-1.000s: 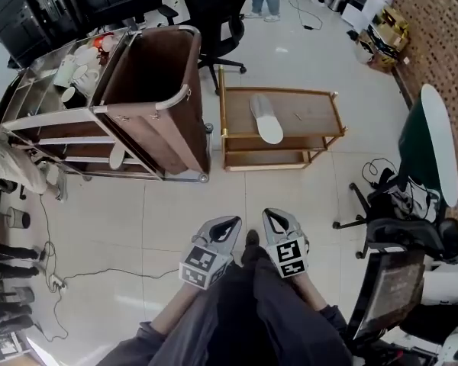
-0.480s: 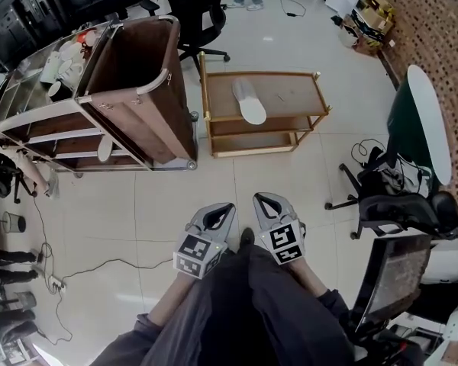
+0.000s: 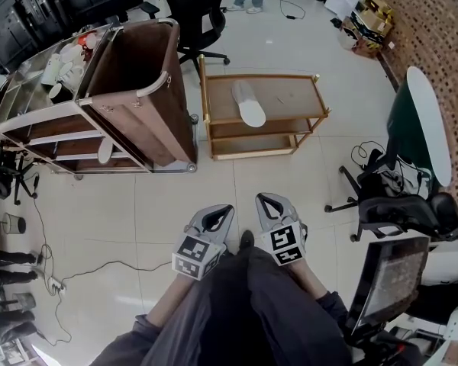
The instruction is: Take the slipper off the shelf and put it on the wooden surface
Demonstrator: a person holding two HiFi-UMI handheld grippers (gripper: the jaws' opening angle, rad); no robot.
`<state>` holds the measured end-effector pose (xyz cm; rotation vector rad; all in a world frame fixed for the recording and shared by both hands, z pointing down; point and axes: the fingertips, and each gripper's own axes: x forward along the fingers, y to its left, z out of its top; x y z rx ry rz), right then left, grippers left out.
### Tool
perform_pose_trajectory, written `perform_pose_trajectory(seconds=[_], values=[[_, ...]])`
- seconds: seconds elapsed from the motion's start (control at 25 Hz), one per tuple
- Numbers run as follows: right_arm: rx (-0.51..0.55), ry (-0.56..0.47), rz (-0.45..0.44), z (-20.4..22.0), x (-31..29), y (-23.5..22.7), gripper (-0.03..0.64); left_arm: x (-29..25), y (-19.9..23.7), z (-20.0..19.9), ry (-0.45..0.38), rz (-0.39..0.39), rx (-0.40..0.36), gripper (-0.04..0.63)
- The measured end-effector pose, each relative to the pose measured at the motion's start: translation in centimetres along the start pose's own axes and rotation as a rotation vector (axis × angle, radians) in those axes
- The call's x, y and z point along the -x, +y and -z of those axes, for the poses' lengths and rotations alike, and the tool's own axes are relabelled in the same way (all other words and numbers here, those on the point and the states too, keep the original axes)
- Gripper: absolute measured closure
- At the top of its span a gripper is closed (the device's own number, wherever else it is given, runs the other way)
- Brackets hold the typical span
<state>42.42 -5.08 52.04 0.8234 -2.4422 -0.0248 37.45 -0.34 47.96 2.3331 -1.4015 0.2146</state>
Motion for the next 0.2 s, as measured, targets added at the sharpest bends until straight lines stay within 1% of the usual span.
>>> perform_pose_trajectory(seconds=[0.08, 0.2], values=[[-0.003, 0.001, 0.000, 0.03, 0.07, -0.04, 0.617, -0.06, -0.05, 0.18, -0.003, 0.004, 0.004, 0.580], [-0.006, 0.002, 0.001, 0.05, 0.05, -0.19, 0.617, -0.22, 0.24, 0.54, -0.009, 0.009, -0.020, 0.580]])
